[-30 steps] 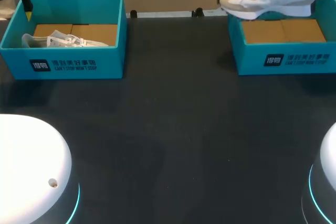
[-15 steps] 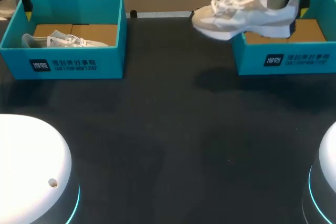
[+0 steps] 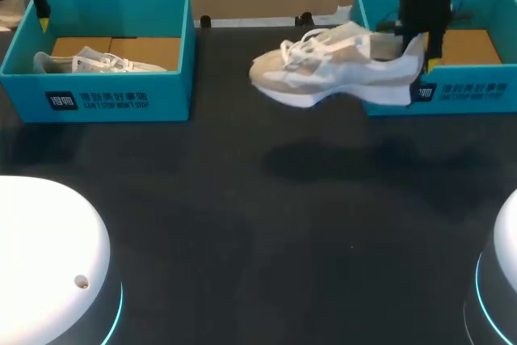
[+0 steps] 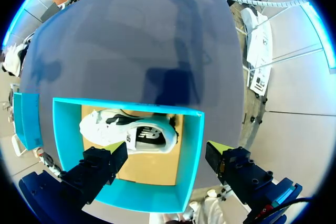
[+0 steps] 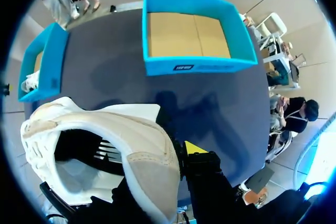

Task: Take the shoe out of the shoebox, open the shoe tongue, remove and reinsert the insole, then place the shoe into the shoebox

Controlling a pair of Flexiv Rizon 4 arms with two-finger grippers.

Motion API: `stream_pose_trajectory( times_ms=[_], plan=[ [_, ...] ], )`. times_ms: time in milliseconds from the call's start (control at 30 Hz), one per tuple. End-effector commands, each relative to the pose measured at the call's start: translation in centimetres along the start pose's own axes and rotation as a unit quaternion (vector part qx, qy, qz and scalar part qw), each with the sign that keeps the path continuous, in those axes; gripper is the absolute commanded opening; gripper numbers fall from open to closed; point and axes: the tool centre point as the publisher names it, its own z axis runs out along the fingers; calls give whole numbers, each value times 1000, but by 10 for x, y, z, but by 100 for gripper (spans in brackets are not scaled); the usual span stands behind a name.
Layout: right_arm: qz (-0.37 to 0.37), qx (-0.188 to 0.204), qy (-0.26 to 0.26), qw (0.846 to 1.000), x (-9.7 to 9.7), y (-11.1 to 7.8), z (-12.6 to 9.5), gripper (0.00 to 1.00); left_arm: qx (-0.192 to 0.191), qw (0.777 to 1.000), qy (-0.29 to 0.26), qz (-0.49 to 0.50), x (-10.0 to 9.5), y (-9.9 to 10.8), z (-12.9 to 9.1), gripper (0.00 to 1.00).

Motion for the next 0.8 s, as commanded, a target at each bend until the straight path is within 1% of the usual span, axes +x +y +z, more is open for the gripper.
stream_pose_trajectory(
  times_ms=[33, 167, 800],
  plan=[
    [2, -33, 2, 999, 10, -21, -1, 0, -2, 1000, 1, 0, 0, -2, 0, 100],
    [0, -22, 7, 1000, 20, -29, 0, 0, -2, 1000, 1, 0, 0, -2, 0, 100],
    [0, -22, 7, 1000, 20, -29, 0, 0, -2, 1000, 1, 0, 0, -2, 0, 100]
  ],
)
